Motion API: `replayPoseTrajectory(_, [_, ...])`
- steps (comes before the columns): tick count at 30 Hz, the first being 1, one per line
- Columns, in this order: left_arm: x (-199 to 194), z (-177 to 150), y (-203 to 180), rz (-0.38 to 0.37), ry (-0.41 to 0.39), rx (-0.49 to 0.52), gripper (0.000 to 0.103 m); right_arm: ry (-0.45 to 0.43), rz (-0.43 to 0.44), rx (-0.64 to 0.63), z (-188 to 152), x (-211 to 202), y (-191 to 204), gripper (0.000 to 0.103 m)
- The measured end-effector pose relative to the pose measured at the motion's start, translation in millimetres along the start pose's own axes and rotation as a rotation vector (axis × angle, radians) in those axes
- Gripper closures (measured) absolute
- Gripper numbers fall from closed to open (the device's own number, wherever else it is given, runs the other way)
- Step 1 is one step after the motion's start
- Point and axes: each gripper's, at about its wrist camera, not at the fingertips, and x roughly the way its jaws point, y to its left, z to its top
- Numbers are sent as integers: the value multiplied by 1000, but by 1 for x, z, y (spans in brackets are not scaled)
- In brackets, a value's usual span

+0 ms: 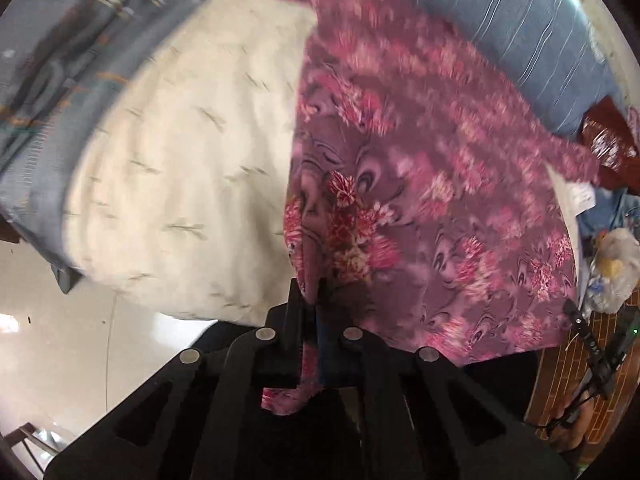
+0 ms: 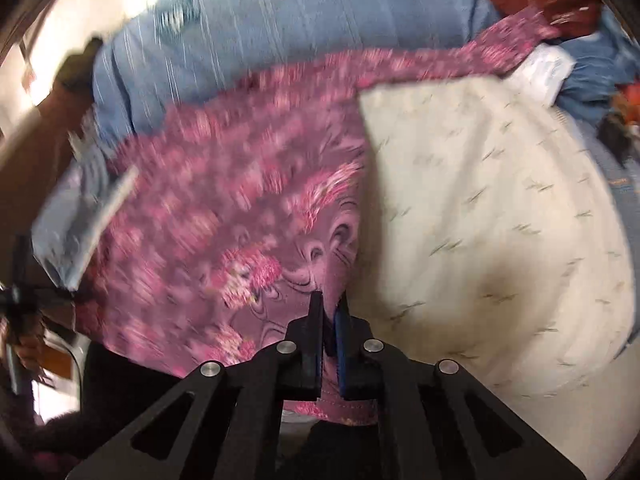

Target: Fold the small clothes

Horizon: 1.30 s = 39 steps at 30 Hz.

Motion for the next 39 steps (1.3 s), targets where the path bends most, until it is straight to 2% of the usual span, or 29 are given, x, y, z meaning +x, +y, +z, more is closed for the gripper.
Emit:
replayPoseTrajectory(1, [-7,-2,5,-19,-7,-6,100,-7,3,5,0,-6,-4,99])
replayPoseTrajectory(3, [-5,-3,13,-8,13,-23,100,21,-8,30,-3,-7,-15,100])
replayPoseTrajectory(6, [19,0,23,47,83,-55,100,99,-55,61,-14,17,-30,101])
replayPoseTrajectory(8, [25,2,29,37,112,-80,100,148,-60,94,-19,32,-33,101])
replayPoseTrajectory(10, [11,8,32,47,85,-71,100,140,-57,100,-14,30,-33,95])
replayPoseTrajectory(12, [-10,15,30,81,18,-39,98,96,-82,103,-6,17,-35,94])
replayPoseTrajectory(14, [-30,33,23,106,-62,-3,89,29,-86,119,12,6,-39,91])
replayPoseTrajectory(16, [-35,59,11,110,-106,14,60,-14,-55,162,36,4,-45,76])
replayPoseTrajectory(18, [-33,85,1,115,-135,32,53,-34,-21,173,59,14,-42,69])
replayPoseTrajectory(22, [0,140,-36,112,-116,68,53,-34,14,165,115,58,-31,68])
replayPoseTrajectory(24, [20,166,-52,90,-101,64,53,-31,38,210,142,81,-30,68])
replayPoseTrajectory(27, [43,201,-69,103,-112,55,53,-52,97,260,186,110,-25,68])
replayPoseTrajectory(29, [55,222,-77,154,-157,40,53,-28,103,228,226,140,-11,66])
replayPoseTrajectory(31, [68,238,-80,197,-195,6,52,-1,100,185,253,165,3,57])
replayPoseTrajectory(35, [93,262,-72,235,-239,-108,52,36,60,96,292,221,33,51])
replayPoseTrajectory(36, [97,265,-68,223,-243,-137,52,52,44,69,297,236,41,41])
replayPoseTrajectory(37, [101,268,-62,204,-241,-167,52,92,-4,30,302,259,50,35])
replayPoseTrajectory(39, [104,270,-58,195,-243,-176,52,161,-100,-16,302,294,59,33])
